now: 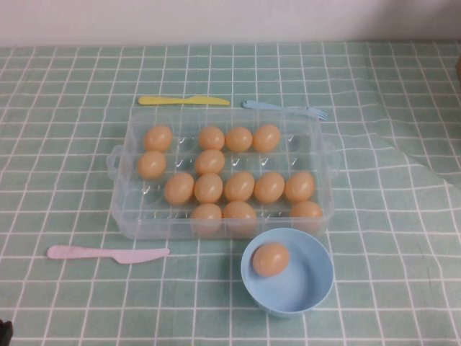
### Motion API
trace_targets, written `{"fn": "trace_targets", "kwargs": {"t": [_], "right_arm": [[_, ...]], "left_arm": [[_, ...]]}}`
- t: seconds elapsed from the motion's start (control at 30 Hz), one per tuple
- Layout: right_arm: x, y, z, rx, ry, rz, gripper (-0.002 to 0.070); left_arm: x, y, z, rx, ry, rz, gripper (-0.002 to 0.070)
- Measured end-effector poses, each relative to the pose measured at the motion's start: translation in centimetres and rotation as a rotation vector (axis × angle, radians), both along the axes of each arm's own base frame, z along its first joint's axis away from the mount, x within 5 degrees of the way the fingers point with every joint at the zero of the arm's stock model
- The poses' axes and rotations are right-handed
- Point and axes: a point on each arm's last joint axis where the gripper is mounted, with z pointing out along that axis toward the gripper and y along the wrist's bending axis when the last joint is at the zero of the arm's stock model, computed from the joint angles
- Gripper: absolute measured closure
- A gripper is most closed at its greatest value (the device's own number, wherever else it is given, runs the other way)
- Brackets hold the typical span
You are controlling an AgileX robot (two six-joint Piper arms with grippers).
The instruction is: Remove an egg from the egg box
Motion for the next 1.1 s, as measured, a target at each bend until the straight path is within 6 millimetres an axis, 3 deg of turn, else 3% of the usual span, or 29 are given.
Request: {"fn": "trace_targets", "kwargs": {"t": [0.47,0.77,1.1], "right_arm": [[0.2,0.1,0.9,0.020,-0.096,0.007,0.0694],[0.3,0.5,2.4,0.308,-0.241,0.001,0.0694],[0.3,0.4,2.6,0.341,-0.253,-0.002,0.0694]], "left_arm": [[0.0,0.0,0.0,0.000,0.000,0.000,0.0678],[0.0,0.0,0.0,0.000,0.000,0.000,0.0678],[0.0,0.0,0.0,0.002,0.000,0.000,0.0678]]}}
